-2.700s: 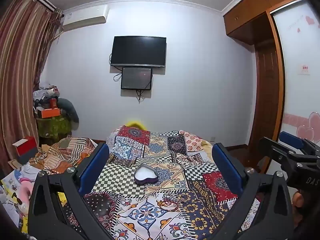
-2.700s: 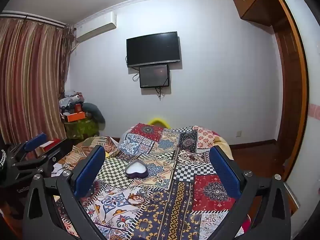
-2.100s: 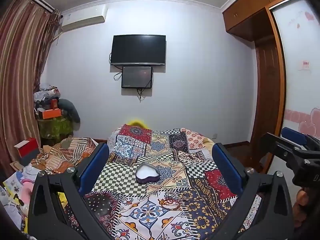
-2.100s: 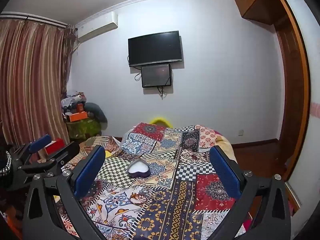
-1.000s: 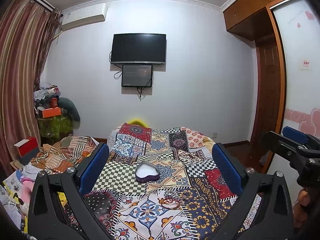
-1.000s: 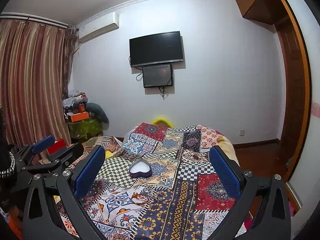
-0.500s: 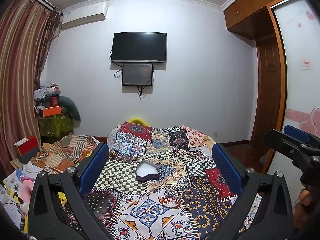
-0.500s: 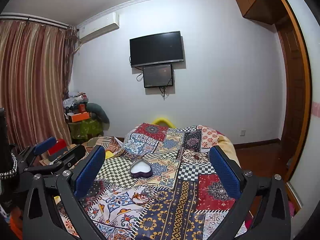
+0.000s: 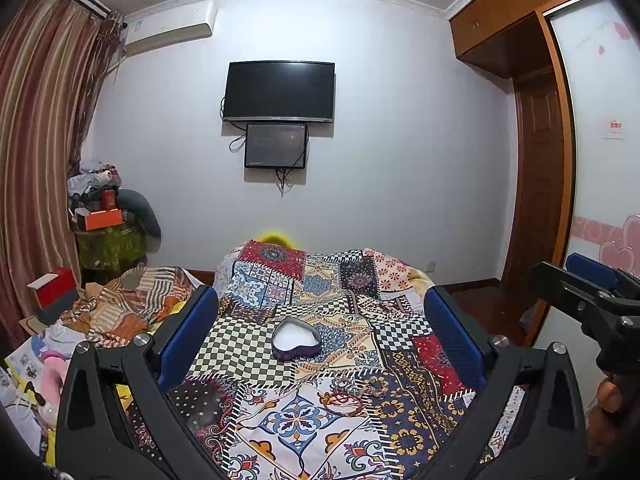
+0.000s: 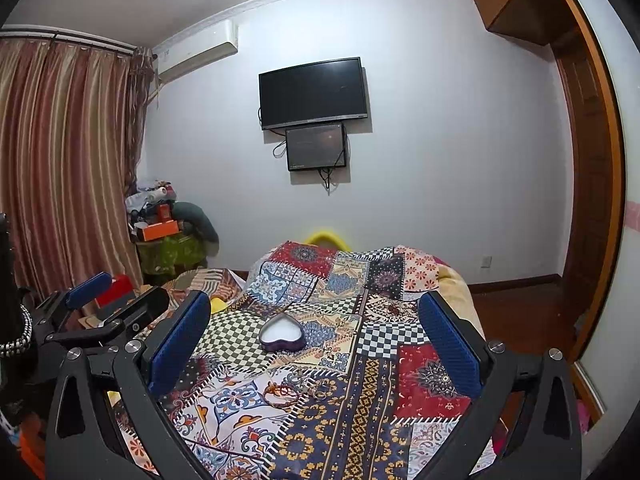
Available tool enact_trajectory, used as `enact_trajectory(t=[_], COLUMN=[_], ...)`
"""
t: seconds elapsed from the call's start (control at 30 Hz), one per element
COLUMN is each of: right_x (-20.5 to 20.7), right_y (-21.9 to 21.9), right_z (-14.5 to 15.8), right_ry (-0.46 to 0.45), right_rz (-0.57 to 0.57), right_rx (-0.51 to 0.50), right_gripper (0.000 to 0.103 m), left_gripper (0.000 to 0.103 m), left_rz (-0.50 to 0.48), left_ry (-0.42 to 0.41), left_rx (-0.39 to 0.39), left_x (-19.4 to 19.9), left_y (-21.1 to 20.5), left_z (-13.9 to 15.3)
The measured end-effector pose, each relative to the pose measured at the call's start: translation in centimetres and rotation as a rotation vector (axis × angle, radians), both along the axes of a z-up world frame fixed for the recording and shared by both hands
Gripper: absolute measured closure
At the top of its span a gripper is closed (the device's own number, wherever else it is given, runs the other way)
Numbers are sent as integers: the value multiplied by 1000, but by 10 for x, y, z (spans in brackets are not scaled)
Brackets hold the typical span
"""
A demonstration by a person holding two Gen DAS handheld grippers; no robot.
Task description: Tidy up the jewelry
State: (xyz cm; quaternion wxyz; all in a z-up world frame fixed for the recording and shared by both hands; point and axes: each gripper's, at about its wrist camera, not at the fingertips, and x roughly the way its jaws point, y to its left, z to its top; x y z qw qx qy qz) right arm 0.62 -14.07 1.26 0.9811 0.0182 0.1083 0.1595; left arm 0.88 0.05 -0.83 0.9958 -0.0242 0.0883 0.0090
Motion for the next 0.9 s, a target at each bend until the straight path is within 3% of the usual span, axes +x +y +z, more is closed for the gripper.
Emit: enact_trajectory(t=[0.4, 0.9], right_x=[22, 97], right_y=[2, -3], right_z=[-13, -69], right_ry=[60, 277], right_rz=[0, -46], right_rx=[-7, -55], right_gripper=[0, 0], left_gripper=[0, 0], left_rz=[2, 30], left_ry=[68, 291], left_rx=[-12, -39], left_x=[27, 104], left_y=[7, 29], left_z=[-20, -86])
